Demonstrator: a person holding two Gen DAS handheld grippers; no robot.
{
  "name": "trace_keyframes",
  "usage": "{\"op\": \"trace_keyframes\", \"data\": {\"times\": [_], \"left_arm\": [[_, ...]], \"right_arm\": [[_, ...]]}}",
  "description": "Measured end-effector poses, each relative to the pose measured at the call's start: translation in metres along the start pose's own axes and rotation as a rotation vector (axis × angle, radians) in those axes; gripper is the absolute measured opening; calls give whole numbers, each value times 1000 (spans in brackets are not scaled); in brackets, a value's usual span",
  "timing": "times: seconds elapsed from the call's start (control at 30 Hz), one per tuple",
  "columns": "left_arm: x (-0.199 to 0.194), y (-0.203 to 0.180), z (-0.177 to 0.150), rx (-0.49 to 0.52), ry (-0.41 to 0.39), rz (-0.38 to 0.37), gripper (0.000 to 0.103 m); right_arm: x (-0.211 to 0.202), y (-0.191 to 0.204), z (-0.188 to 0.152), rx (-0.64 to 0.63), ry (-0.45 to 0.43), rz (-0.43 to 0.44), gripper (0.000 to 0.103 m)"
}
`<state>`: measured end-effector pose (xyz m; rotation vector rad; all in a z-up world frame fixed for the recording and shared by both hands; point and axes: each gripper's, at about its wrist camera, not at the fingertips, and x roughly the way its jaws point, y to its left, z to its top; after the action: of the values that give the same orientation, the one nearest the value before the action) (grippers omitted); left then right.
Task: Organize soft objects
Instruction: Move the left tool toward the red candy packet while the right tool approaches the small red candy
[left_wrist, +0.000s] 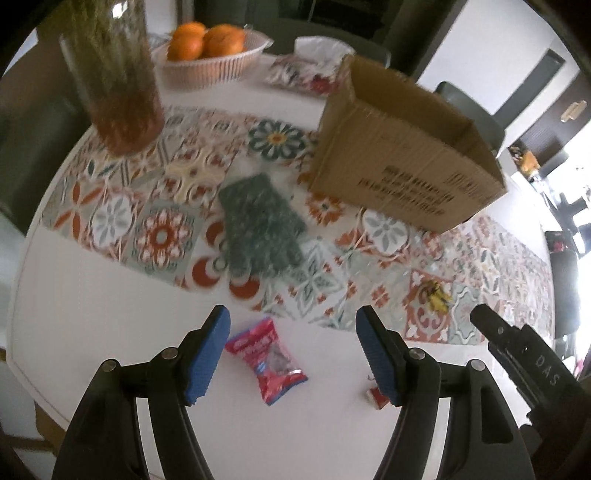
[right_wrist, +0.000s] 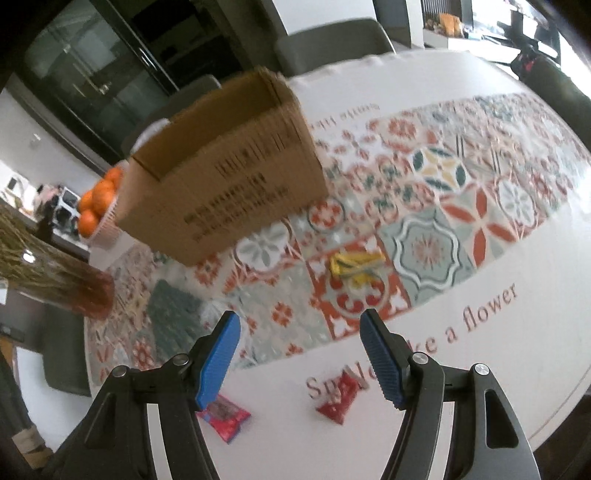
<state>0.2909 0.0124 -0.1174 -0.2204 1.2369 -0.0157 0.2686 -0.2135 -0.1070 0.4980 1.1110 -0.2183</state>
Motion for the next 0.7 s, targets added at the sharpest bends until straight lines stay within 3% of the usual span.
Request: {"op": "trace_keyframes", "data": {"times": [0.37,0.7], "left_arm": [[27,6,-26,-55,81,103,76],[63,13,-36,-120,197,105,77]], "right_arm": [[35,-29,-31,83,169,-19,68],[61,-41,-56,148,267,-27,68]]}}
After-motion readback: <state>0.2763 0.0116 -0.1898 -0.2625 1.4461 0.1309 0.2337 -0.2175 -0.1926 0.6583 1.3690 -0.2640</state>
